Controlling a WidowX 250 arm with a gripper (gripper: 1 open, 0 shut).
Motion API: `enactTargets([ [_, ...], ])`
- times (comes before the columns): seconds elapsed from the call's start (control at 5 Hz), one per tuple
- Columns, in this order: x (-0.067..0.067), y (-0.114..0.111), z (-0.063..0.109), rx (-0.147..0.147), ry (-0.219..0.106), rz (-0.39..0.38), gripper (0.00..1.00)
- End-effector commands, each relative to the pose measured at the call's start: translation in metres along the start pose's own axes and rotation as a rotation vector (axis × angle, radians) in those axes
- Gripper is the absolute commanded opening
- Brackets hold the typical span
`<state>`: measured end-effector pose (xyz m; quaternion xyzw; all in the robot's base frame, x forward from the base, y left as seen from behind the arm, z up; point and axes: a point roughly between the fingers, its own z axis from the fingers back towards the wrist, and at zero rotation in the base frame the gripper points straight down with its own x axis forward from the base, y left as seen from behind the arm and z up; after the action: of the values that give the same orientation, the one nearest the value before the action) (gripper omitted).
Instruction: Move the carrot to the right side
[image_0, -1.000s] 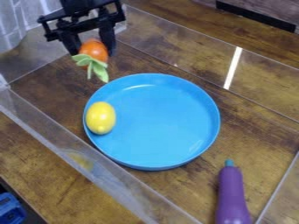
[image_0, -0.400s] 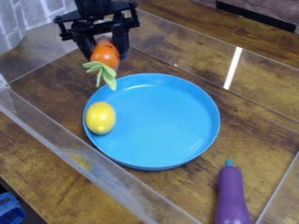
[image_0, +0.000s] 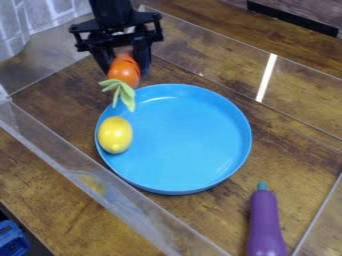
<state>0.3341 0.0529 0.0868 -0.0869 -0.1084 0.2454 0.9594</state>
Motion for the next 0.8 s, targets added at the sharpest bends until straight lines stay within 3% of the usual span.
enactTargets([
  [0.0,0.005,-0.004,0.005,0.013,-0.052,-0.044,1.00],
  [0.4,0.003,-0.009,-0.012,0.018,-0.064,-0.058,1.00],
  [0.6,0.003,-0.018,-0.024,0.023,-0.072,0.002,1.00],
])
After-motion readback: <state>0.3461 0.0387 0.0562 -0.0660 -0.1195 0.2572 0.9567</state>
